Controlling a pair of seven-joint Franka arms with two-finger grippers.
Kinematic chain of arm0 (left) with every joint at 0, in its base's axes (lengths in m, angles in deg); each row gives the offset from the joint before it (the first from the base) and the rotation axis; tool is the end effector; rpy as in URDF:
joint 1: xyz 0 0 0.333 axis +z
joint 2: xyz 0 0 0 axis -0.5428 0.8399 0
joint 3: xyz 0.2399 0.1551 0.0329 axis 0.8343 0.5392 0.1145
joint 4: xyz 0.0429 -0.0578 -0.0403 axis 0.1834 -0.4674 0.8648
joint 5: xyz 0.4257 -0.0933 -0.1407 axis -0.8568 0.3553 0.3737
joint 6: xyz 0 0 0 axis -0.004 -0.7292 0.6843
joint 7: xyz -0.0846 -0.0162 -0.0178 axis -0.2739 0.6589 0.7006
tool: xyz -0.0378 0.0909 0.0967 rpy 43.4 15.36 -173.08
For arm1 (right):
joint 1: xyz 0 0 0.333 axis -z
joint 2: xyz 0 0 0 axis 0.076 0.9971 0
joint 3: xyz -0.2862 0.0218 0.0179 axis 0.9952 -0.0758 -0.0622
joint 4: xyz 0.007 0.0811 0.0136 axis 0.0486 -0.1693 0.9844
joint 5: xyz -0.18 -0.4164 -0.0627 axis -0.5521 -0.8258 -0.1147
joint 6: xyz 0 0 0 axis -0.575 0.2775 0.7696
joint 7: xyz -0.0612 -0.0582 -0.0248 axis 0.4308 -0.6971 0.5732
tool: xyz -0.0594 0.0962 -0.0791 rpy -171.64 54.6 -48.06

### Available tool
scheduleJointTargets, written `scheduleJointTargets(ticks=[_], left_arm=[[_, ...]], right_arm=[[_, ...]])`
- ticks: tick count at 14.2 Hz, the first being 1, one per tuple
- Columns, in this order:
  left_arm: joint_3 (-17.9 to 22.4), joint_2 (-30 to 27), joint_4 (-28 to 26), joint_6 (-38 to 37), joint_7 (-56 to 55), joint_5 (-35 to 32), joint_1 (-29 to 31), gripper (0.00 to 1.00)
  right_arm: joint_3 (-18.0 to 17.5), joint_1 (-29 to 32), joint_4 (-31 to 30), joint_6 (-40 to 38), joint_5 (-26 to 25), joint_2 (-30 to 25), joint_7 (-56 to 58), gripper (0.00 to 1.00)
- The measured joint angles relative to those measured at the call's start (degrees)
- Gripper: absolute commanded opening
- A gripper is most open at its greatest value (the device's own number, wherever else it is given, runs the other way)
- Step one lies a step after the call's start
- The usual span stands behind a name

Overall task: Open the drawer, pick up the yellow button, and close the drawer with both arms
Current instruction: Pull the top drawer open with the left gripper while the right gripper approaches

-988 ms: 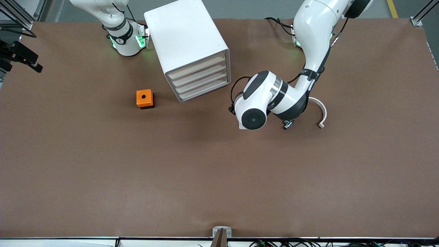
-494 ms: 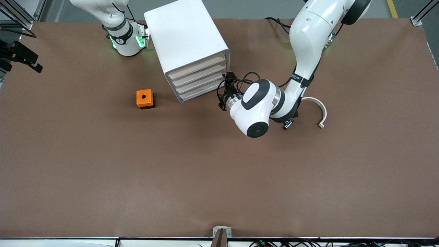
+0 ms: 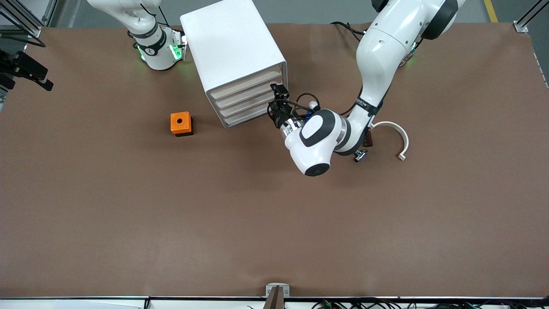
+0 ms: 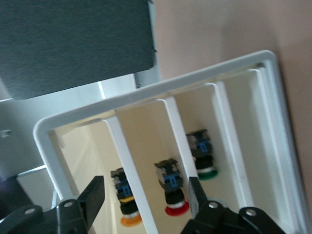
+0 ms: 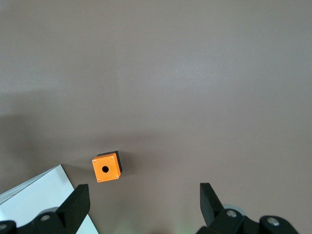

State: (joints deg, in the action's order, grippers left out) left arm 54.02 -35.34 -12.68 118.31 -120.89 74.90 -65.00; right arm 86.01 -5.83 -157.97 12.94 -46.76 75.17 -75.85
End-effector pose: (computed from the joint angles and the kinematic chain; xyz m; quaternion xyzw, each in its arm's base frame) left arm 0.4721 -0.5194 0.2030 -0.5303 -0.6014 0.5283 0.2793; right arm 0.5580 -0.0432 0.6141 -0.9992 0.0346 -0.0154 0.0105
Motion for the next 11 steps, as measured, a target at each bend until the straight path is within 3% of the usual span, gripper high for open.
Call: scheduleJointTargets(ticks=[6, 11], left_arm=[[-2.26, 0.45, -2.12, -3.61, -2.04, 1.41, -0.28, 0.58], [-2.33, 1.44, -2.89, -3.67, -2.11, 1.88, -1.56, 0.38]], right_arm=[[0.05, 0.00, 0.32, 0.11, 0.00, 1.54, 0.00, 1.00], [-0.05, -0.23, 1.05, 1.41, -1.57, 8.08, 0.07, 1.00]])
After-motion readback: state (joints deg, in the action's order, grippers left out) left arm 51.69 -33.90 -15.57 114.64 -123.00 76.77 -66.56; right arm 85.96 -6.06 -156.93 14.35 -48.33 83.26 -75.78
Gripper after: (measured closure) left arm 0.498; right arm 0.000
